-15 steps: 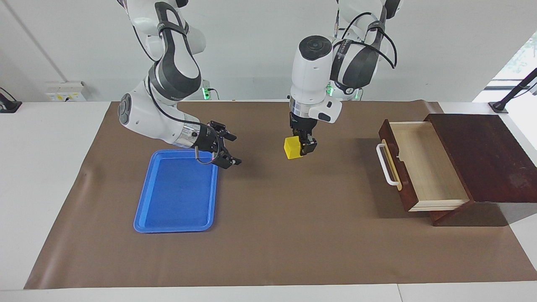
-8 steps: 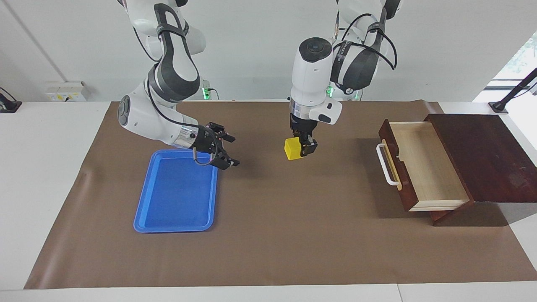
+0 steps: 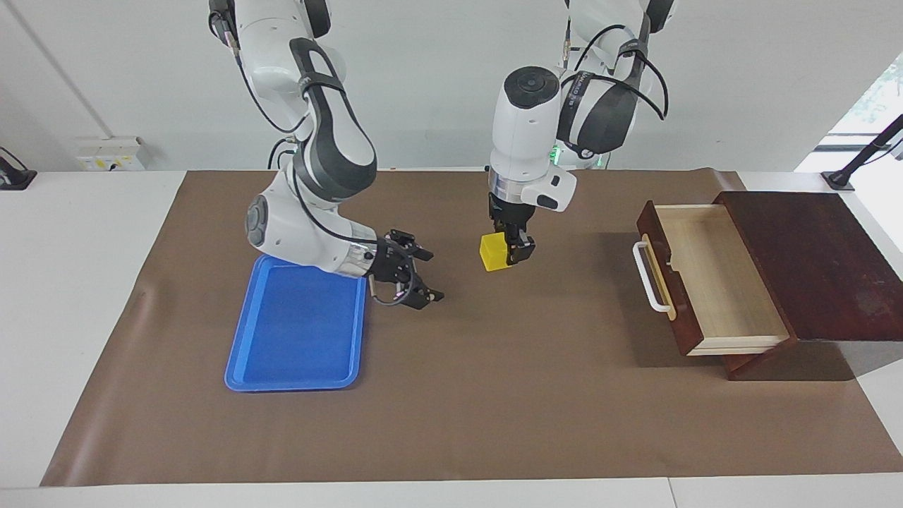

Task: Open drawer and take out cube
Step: 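Bring the cube to the right gripper and close the right gripper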

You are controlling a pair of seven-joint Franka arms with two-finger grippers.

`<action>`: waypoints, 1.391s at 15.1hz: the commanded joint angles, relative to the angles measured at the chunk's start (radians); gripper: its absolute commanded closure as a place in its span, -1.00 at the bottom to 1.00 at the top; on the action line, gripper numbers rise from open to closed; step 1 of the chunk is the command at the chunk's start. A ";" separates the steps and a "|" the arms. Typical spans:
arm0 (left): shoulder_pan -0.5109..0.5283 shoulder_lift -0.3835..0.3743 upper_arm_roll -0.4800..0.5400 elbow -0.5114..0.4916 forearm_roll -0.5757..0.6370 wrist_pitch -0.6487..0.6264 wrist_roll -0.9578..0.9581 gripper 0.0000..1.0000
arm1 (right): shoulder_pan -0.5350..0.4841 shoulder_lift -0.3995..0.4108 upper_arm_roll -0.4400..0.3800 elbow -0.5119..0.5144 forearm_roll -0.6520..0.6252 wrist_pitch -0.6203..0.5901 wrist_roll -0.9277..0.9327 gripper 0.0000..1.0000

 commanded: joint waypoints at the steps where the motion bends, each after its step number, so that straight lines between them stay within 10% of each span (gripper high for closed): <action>1: -0.004 -0.001 0.008 -0.005 0.002 0.015 -0.009 1.00 | 0.006 0.014 -0.003 0.035 0.001 -0.008 0.011 -0.99; 21: -0.005 -0.007 0.008 -0.025 0.005 0.025 -0.006 1.00 | 0.122 0.044 -0.003 0.121 -0.001 -0.004 0.098 -0.85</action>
